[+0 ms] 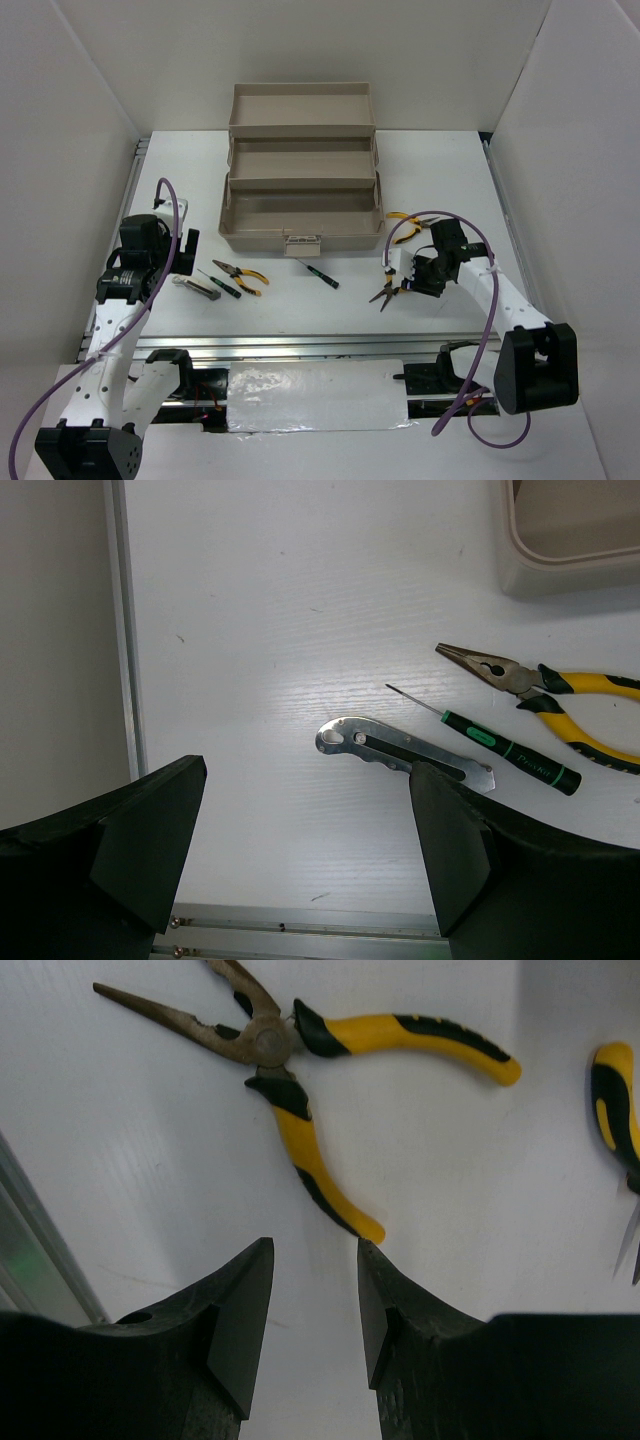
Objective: Sort the tools into containers
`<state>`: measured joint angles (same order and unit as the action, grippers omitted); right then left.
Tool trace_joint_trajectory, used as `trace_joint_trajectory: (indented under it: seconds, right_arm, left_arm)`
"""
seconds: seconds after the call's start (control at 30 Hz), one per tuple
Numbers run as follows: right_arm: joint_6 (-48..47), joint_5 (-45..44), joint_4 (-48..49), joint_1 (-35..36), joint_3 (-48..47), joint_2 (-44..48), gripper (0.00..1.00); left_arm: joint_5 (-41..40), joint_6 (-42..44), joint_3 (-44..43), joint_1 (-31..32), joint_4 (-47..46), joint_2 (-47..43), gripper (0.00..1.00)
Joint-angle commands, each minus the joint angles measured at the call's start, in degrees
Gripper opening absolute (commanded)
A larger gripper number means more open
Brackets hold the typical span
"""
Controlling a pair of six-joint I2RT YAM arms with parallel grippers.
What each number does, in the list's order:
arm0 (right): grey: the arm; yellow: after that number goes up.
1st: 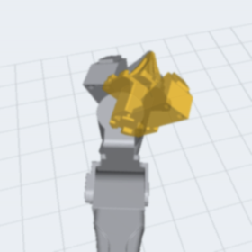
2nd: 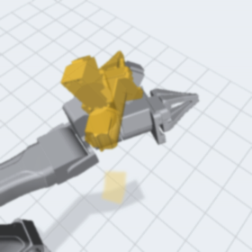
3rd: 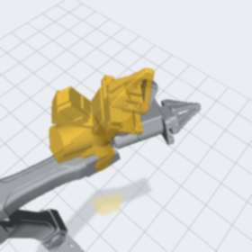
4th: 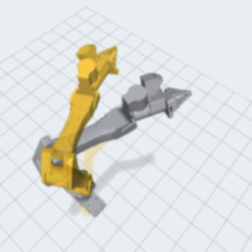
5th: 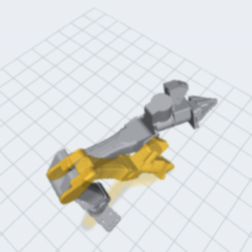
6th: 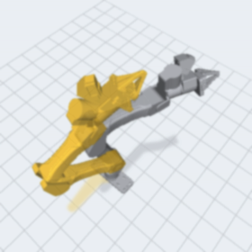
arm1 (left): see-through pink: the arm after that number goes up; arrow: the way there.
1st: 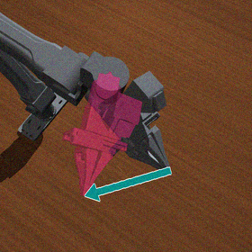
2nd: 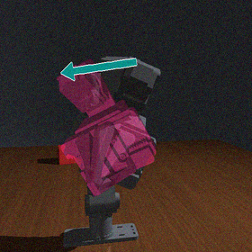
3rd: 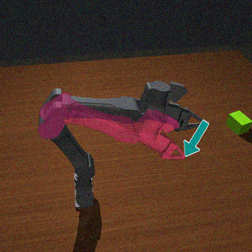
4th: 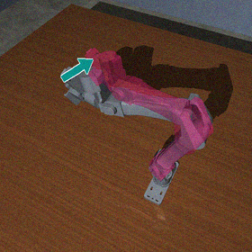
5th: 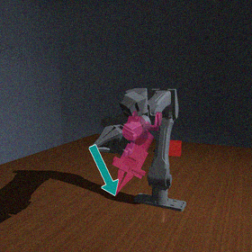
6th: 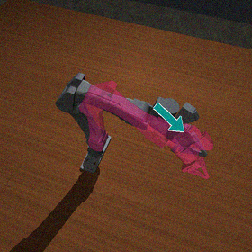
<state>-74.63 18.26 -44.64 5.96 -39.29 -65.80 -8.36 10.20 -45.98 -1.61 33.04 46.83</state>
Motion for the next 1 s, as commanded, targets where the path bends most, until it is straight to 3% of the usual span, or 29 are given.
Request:
trace_joint_trajectory:
  seconds: [0.0, 0.4, 0.73, 0.97]
  right_arm:
    - [-4.20, 1.51, 3.15, 1.86, -2.98, -3.27, 0.47]
    - [-7.37, 1.95, 4.04, 3.10, -7.12, -17.43, 0.55]
    - [-8.25, 0.11, 3.16, 5.03, -5.72, -20.42, 0.33]
    - [-6.15, -0.77, -0.35, 9.77, -1.85, -13.58, 0.13]
  left_arm:
    - [1.59, -0.18, -0.52, -0.06, -0.78, 0.19, 0.96]
    - [1.86, 0.26, -0.43, -0.06, -0.69, 1.42, 0.95]
    - [1.50, 0.26, -0.25, -0.06, -0.78, 1.69, 0.95]
    - [1.42, 0.26, -0.08, -0.06, -0.87, 0.99, 0.94]
